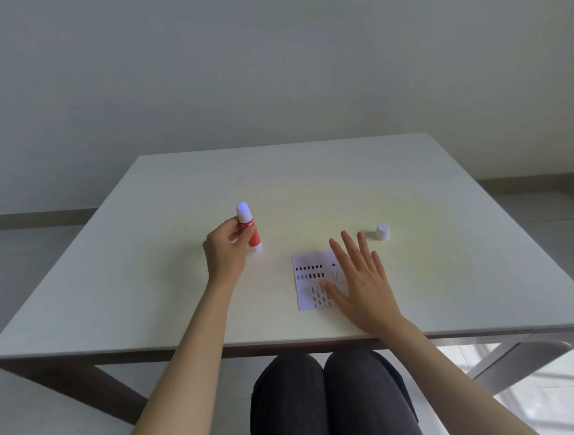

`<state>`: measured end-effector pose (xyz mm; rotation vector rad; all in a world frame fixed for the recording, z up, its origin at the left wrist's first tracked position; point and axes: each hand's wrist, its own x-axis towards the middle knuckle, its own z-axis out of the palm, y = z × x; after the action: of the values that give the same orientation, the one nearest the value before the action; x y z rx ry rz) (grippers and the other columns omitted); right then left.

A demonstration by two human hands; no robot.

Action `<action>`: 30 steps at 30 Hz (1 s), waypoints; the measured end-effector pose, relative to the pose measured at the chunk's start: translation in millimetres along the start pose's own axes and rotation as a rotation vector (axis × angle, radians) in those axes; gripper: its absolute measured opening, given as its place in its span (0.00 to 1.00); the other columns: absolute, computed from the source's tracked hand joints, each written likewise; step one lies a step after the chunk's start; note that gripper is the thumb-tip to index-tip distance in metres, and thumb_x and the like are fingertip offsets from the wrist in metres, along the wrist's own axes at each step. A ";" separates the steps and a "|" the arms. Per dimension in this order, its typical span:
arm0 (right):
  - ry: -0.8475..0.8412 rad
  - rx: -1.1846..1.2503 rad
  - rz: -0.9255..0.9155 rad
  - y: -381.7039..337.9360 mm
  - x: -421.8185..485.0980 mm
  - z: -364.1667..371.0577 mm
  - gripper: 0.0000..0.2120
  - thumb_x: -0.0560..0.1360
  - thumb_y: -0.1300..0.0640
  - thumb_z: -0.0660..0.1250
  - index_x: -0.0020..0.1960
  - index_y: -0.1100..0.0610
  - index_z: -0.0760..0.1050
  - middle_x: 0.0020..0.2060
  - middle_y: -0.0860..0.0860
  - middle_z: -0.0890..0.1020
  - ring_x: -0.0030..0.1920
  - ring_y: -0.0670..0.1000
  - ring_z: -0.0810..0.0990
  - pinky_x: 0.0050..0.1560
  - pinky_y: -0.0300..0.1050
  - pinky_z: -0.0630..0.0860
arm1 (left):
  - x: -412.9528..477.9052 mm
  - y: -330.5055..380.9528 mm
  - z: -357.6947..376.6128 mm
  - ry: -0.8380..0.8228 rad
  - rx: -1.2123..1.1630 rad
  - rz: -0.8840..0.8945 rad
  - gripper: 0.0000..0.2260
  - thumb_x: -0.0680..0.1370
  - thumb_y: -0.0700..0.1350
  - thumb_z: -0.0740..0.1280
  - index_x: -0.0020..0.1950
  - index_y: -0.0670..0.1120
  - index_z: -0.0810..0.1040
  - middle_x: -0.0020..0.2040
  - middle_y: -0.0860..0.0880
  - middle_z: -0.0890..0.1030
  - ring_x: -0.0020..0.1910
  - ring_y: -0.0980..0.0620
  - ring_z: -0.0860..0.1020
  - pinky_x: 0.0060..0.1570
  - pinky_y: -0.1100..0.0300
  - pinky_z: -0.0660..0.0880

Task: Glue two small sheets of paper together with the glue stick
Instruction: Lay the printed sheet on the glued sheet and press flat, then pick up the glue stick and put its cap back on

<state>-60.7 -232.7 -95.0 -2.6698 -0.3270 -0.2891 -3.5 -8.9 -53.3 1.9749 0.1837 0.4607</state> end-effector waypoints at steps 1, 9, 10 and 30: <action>0.049 0.055 0.003 -2.5 0.3 -2.9 0.30 0.78 0.45 0.58 0.75 0.51 0.54 0.77 0.51 0.52 0.77 0.54 0.44 0.75 0.54 0.48 | -1.9 2.6 0.7 -0.036 -0.036 0.009 0.11 0.74 0.46 0.66 0.33 0.44 0.77 0.27 0.59 0.80 0.30 0.65 0.74 0.32 0.75 0.66; -0.060 1.278 0.522 -57.7 23.3 -28.0 0.21 0.80 0.44 0.53 0.57 0.58 0.77 0.34 0.52 0.84 0.28 0.49 0.77 0.31 0.38 0.73 | -26.5 45.9 15.7 -0.337 -0.625 -0.022 0.06 0.78 0.40 0.64 0.51 0.47 0.79 0.48 0.48 0.85 0.53 0.48 0.83 0.56 0.59 0.78; -0.201 1.455 0.611 -60.5 25.5 -30.9 0.25 0.80 0.43 0.52 0.54 0.61 0.78 0.29 0.54 0.82 0.26 0.51 0.75 0.29 0.39 0.72 | -29.1 48.6 16.8 -0.357 -0.651 -0.022 0.07 0.79 0.39 0.63 0.52 0.46 0.79 0.48 0.48 0.85 0.53 0.48 0.83 0.55 0.59 0.78; -0.382 1.720 0.510 -59.0 19.8 -42.6 0.27 0.80 0.43 0.51 0.53 0.64 0.76 0.31 0.55 0.83 0.28 0.50 0.78 0.32 0.41 0.77 | -45.0 63.4 15.1 -0.350 -0.661 -0.008 0.06 0.77 0.42 0.66 0.46 0.49 0.82 0.45 0.50 0.86 0.48 0.48 0.84 0.49 0.62 0.78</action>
<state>-64.3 -196.1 -29.2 -0.9854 0.0575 0.4869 -43.4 -64.0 -12.9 1.3705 -0.1670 0.1320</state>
